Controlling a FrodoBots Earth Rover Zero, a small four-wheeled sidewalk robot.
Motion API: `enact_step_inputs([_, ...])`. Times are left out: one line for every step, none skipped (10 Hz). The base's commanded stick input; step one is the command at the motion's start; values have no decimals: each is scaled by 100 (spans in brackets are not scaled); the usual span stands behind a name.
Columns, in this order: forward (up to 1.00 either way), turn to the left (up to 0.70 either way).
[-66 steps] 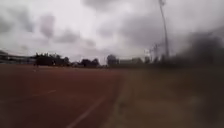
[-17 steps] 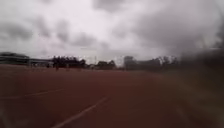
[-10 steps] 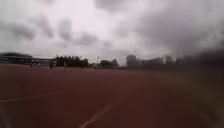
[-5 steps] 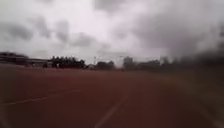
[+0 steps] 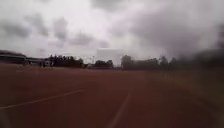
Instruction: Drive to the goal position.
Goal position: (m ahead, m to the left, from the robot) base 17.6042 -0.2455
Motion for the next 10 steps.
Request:
enact_step_inputs([85,0])
enact_step_inputs([85,-34])
enact_step_inputs([85,-34])
enact_step_inputs([85,-34])
enact_step_inputs([85,-34])
enact_step_inputs([85,-34])
enact_step_inputs([85,-34])
enact_step_inputs([85,-10])
enact_step_inputs([85,-7])
enact_step_inputs([85,-4])
